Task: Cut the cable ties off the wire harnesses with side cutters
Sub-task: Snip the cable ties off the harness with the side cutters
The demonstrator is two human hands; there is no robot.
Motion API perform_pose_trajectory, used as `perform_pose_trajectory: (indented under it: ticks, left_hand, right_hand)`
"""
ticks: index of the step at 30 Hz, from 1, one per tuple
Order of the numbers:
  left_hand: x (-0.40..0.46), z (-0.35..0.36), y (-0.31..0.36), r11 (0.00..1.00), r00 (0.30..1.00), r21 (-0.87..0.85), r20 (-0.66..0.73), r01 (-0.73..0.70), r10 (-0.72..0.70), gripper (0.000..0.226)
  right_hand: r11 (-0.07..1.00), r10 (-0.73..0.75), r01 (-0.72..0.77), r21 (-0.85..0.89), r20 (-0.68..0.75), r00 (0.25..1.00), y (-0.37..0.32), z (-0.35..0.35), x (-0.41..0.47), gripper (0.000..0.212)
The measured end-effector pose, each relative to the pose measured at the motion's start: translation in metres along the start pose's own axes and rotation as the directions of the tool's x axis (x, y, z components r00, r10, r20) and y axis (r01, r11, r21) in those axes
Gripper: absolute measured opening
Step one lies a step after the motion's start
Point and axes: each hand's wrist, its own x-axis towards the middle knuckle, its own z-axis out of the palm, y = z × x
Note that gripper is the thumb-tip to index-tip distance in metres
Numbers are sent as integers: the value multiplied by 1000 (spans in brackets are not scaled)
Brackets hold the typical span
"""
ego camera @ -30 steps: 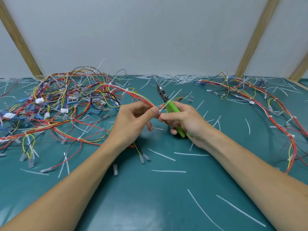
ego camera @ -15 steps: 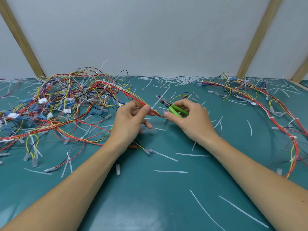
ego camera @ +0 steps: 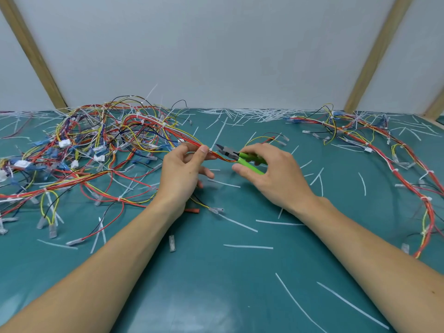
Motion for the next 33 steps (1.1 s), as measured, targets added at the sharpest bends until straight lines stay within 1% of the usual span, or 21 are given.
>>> perform_pose_trajectory:
  ticks: [5, 9, 22, 29, 33]
  left_hand:
    - [0, 0, -1, 1000, 1000, 18, 13, -2, 2, 18]
    - [1, 1, -3, 1000, 1000, 28, 16, -5, 5, 19]
    - [0, 0, -2, 1000, 1000, 13, 23, 3, -3, 18]
    - [0, 0, -3, 1000, 1000, 17, 25, -5, 4, 15]
    - [0, 1, -2, 1000, 1000, 9, 8, -13, 12, 16]
  right_hand:
    - [1000, 16, -16, -2, -32, 999, -2, 5, -1, 33]
    - [999, 34, -34, -7, -27, 999, -1, 6, 0, 30]
    - [996, 74, -76, -46, -42, 996, 4, 5, 0, 36]
    - [996, 83, -84, -21, -41, 996, 7, 4, 1, 35]
    - [995, 85, -86, -39, -44, 995, 6, 4, 1, 34]
